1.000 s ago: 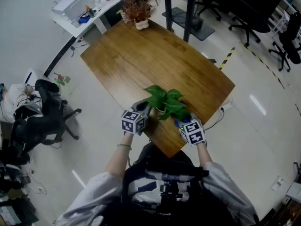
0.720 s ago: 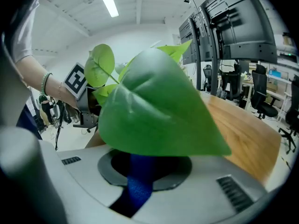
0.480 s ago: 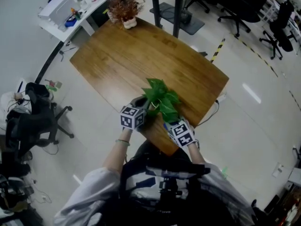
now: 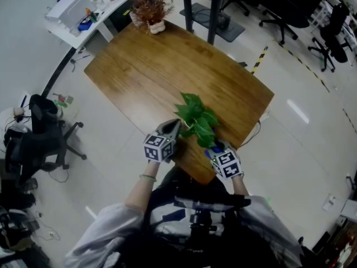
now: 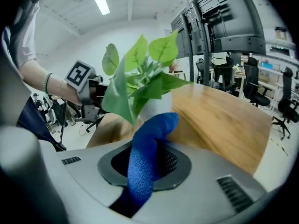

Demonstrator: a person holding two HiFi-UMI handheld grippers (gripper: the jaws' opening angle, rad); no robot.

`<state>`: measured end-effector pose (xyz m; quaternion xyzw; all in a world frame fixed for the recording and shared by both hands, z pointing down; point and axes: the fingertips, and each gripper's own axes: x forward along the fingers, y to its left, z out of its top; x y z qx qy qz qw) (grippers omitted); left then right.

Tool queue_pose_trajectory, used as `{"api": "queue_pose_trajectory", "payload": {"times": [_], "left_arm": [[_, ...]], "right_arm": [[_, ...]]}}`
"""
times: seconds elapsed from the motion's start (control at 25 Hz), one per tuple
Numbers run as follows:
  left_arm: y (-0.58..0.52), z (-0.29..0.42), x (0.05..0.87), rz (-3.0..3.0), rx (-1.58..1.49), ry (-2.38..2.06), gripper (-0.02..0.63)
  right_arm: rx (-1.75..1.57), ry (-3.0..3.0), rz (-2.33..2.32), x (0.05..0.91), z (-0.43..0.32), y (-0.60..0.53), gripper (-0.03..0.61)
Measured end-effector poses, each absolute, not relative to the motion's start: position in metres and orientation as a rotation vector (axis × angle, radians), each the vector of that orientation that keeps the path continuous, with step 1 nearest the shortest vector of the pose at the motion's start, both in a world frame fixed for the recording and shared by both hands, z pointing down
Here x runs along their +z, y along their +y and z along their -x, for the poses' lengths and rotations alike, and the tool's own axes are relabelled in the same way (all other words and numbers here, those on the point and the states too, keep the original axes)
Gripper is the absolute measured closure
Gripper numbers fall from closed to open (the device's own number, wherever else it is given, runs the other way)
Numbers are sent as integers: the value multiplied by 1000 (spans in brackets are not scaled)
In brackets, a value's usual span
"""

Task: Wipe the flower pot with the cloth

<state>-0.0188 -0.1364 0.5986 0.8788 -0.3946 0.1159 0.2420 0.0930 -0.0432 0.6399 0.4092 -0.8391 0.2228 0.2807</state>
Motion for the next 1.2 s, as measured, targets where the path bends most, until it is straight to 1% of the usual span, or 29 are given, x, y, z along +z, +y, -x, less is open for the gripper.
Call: {"api": "queue_pose_trajectory", "payload": {"times": [0.16, 0.28, 0.48, 0.68, 1.2], "left_arm": [[-120, 15, 603, -2389, 300, -1091, 606], [-111, 11, 605, -2369, 276, -1084, 606], [-110, 4, 605, -2382, 274, -1062, 606], [-114, -1, 604, -2386, 283, -1048, 606], [-150, 16, 604, -2424, 347, -1000, 606]], "right_arm": [[534, -2223, -1163, 638, -136, -65, 503], [461, -2249, -1129, 627, -146, -85, 503], [333, -2279, -1003, 611, -124, -114, 503], [304, -2281, -914, 615, -100, -113, 503], [549, -2348, -968, 629, -49, -71, 503]]}}
